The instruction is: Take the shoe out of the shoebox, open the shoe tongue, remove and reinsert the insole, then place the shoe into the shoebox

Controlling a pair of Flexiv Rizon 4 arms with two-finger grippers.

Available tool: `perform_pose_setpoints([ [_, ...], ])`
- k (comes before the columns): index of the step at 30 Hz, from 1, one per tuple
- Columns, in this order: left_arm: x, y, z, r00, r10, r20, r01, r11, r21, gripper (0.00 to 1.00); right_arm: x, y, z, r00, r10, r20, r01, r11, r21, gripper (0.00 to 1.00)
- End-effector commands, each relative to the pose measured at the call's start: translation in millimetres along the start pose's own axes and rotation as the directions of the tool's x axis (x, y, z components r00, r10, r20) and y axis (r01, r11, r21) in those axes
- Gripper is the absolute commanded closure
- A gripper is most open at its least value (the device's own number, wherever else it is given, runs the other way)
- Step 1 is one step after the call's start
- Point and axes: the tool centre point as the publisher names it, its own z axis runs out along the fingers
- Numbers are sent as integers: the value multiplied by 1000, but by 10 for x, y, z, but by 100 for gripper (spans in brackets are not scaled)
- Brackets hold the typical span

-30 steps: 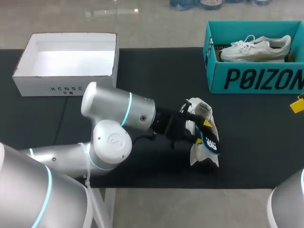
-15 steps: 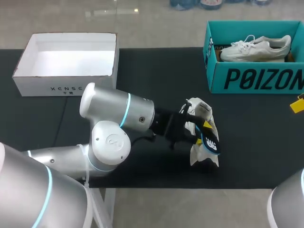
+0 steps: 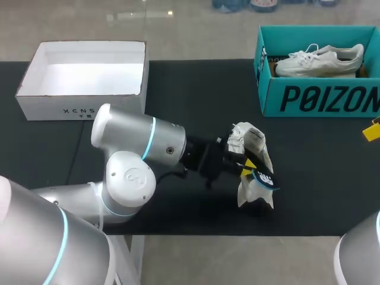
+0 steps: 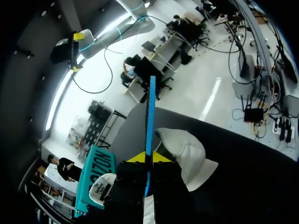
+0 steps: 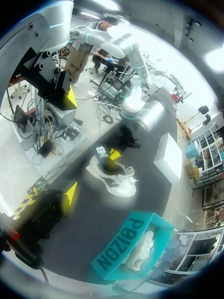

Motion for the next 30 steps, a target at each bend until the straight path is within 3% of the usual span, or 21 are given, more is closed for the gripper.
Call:
perform_pose_setpoints([
  [1,-11,11,83,1000,1,-6,-1,1000,10,100,-11,17,-2,1000,2,-2,-2,1000,5,0],
  [12,-43,107,91,999,28,-23,-28,1000,-3,100,-11,17,-2,1000,2,-2,-2,1000,5,0],
  [25,-65,503,108,997,59,-56,-63,996,-71,100,-11,17,-2,1000,2,-2,-2,1000,5,0],
  [29,-25,437,186,998,44,-47,-47,997,-62,100,-11,17,-2,1000,2,-2,-2,1000,5,0],
  [30,-7,427,199,998,38,-44,-40,998,-57,92,-11,17,-2,1000,2,-2,-2,1000,5,0],
])
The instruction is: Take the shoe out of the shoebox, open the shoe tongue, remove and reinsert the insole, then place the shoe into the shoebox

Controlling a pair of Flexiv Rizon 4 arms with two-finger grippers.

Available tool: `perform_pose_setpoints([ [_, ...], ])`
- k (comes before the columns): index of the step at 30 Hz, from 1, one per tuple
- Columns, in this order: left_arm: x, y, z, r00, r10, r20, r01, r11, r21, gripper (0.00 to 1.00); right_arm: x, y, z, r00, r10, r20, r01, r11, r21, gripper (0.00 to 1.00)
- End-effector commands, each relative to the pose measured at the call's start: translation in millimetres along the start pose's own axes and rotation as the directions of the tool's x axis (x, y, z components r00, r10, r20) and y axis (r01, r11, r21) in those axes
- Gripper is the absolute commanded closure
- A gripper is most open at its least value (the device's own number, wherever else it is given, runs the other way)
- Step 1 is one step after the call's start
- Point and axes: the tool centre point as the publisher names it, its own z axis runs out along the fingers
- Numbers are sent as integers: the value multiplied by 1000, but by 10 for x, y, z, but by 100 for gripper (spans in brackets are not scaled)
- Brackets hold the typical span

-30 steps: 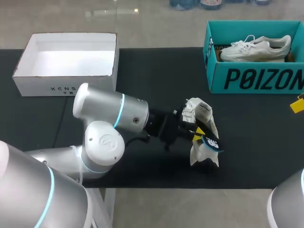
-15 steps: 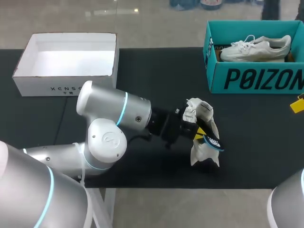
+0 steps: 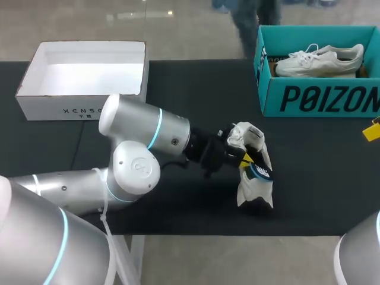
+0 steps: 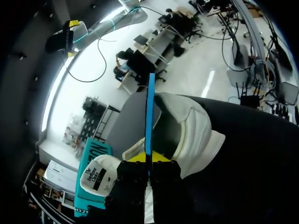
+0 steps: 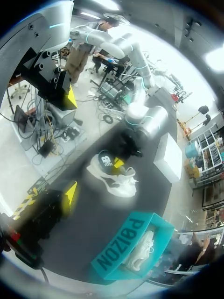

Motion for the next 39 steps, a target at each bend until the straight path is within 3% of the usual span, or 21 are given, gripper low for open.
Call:
perform_pose_setpoints([
  [1,41,-72,116,1000,-14,11,14,1000,5,71,-12,18,-2,1000,2,-2,-2,1000,5,0],
  [5,64,-167,53,999,-26,19,26,1000,9,34,-12,18,-2,1000,2,-2,-2,1000,5,0],
  [6,72,-154,34,999,-28,23,28,1000,7,49,-12,18,-2,1000,2,-2,-2,1000,5,0],
  [12,37,-237,-95,998,-28,48,28,1000,-2,61,-12,18,-2,1000,2,-2,-2,1000,5,0],
  [22,48,-436,-18,998,-25,49,23,999,35,62,-12,18,-2,1000,2,-2,-2,1000,5,0],
  [26,70,-459,43,999,-26,41,24,999,48,69,-12,18,-2,1000,2,-2,-2,1000,5,0],
  [29,52,-430,61,999,-26,39,24,999,48,100,-12,18,-2,1000,2,-2,-2,1000,5,0],
  [39,-53,-295,72,1000,28,3,-28,999,44,100,-12,18,-2,1000,2,-2,-2,1000,5,0],
])
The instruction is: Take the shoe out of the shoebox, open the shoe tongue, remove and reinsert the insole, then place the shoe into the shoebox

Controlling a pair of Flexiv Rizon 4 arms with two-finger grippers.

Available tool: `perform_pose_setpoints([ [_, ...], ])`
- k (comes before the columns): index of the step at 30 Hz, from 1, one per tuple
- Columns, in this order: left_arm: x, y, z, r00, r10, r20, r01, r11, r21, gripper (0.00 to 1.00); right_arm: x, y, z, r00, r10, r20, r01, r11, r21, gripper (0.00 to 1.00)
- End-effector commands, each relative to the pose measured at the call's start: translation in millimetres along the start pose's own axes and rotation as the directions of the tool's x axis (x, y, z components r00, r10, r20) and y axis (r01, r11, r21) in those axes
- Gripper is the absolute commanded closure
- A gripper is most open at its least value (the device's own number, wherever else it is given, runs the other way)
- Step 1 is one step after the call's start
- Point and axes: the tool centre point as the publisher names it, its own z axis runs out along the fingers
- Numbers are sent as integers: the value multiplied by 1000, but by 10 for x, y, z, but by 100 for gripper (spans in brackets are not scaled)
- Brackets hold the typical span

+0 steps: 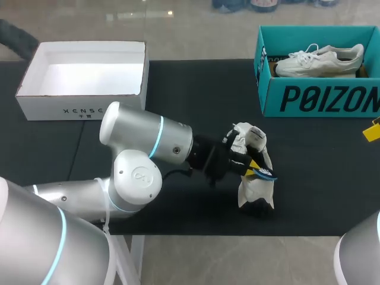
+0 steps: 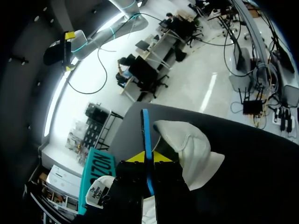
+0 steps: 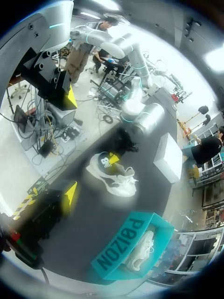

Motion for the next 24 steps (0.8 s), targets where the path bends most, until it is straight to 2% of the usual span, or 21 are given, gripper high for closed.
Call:
perform_pose_setpoints([
  [1,-61,85,35,999,12,-34,-12,1000,-1,100,-13,26,-4,1000,2,-3,-2,1000,7,0],
  [11,-36,348,42,995,39,-91,-44,998,-55,100,-13,26,-4,1000,2,-3,-2,1000,7,0],
  [15,-2,336,48,997,14,-82,-18,998,-54,100,-13,26,-4,1000,2,-3,-2,1000,7,0],
  [16,7,302,58,997,7,-79,-11,999,-48,81,-13,26,-4,1000,2,-3,-2,1000,7,0],
  [18,15,238,59,997,5,-74,-8,999,-38,15,-13,26,-4,1000,2,-3,-2,1000,7,0],
  [19,16,209,51,998,2,-70,-5,999,-36,0,-13,26,-4,1000,2,-3,-2,1000,7,0],
  [24,-4,118,-3,998,2,-58,-4,999,-34,0,-13,26,-4,1000,2,-3,-2,1000,7,0],
])
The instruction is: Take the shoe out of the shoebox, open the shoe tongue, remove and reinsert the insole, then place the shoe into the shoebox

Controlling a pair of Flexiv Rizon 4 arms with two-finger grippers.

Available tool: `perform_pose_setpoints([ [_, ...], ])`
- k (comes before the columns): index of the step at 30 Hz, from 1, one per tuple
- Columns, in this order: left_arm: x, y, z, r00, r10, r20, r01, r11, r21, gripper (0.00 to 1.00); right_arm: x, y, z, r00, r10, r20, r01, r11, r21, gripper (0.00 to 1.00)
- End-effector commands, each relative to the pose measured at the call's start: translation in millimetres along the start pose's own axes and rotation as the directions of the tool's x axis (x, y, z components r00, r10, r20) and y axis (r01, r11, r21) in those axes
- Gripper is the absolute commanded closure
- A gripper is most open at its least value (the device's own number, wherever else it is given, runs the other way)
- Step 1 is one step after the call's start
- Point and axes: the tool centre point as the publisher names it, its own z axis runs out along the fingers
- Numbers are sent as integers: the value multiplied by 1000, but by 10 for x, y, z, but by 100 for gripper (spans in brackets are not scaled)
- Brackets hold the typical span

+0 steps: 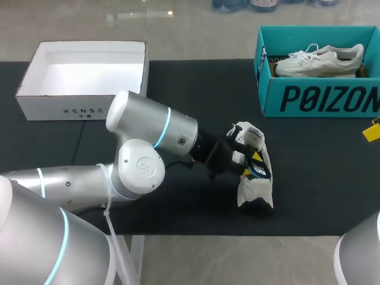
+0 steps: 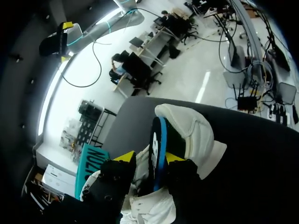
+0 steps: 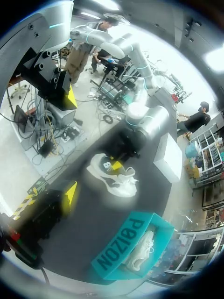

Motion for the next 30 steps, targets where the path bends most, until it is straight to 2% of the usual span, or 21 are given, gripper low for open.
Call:
perform_pose_setpoints([
  [1,10,-101,-73,1000,6,14,-6,1000,-7,1,-13,26,-4,1000,2,-3,-2,1000,6,0],
  [2,-2,-118,-85,1000,8,18,-8,1000,-7,9,-13,26,-4,1000,2,-3,-2,1000,6,0],
  [4,-20,-148,-106,1000,12,27,-11,1000,-8,41,-13,26,-4,1000,2,-3,-2,1000,6,0],
  [5,-26,-162,-112,999,13,30,-13,1000,-8,50,-13,26,-4,1000,2,-3,-2,1000,6,0],
  [7,-33,-194,-118,999,15,34,-14,1000,-8,55,-13,26,-4,1000,2,-3,-2,1000,6,0],
  [10,-25,-240,-103,999,18,35,-18,1000,2,69,-13,26,-4,1000,2,-3,-2,1000,6,0],
  [11,-19,-252,-93,999,19,34,-19,1000,6,77,-13,26,-4,1000,2,-3,-2,1000,6,0],
  [12,-8,-267,-80,999,20,31,-20,1000,11,91,-13,26,-4,1000,2,-3,-2,1000,6,0],
  [13,3,-277,-67,999,19,28,-20,1000,17,100,-13,26,-4,1000,2,-3,-2,1000,6,0],
  [21,63,-279,-14,1000,18,13,-19,999,35,100,-13,26,-4,1000,2,-3,-2,1000,6,0],
  [30,108,-3,-9,999,33,-26,-33,999,8,100,-13,26,-4,1000,2,-3,-2,1000,6,0],
])
